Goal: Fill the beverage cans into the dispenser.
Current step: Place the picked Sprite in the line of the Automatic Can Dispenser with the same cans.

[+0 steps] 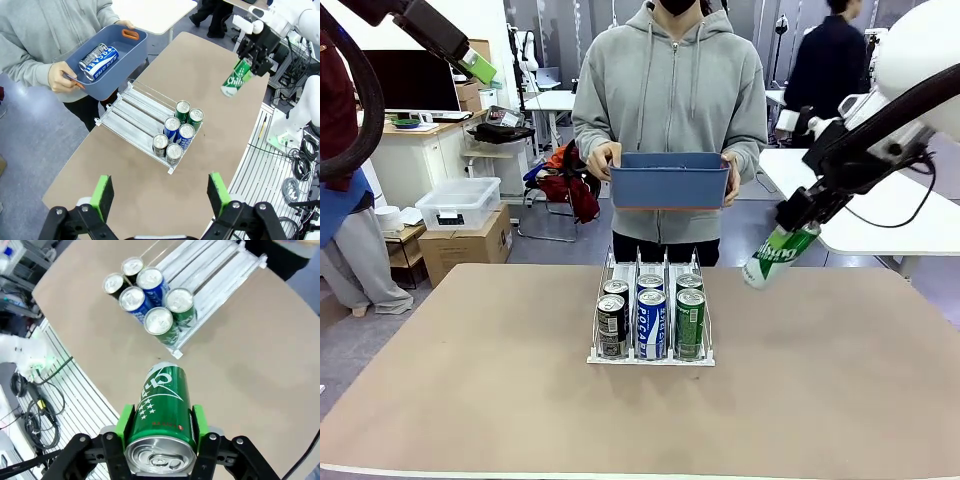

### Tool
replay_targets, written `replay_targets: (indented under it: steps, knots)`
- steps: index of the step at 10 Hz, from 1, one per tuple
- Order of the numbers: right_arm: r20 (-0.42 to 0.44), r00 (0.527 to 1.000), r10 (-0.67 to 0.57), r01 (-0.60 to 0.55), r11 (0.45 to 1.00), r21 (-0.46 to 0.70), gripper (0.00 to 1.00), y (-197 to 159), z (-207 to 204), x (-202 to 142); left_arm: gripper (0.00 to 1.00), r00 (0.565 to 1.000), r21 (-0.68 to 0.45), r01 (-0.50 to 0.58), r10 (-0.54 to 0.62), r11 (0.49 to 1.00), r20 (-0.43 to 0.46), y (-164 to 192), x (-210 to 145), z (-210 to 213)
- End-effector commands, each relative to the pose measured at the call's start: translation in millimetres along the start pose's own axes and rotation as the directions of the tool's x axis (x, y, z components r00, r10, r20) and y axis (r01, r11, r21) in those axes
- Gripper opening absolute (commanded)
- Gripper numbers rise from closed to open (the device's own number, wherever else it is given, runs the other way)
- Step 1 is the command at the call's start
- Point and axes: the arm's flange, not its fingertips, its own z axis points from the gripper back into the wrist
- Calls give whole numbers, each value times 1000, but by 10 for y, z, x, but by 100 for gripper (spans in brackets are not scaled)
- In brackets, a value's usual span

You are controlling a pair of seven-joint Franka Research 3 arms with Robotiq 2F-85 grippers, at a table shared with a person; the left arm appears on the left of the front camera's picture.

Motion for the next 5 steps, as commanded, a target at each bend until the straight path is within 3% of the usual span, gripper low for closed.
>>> replay_targets:
  steps: [1, 5]
  knots:
    - [26, 999, -25, 25, 1000, -19, 58, -64, 137, -19, 100, 1000, 0, 0, 0, 1000, 1, -2, -3, 5]
    - [26, 999, -25, 25, 1000, -19, 58, -64, 137, -19, 100, 1000, 0, 0, 0, 1000, 1, -2, -3, 5]
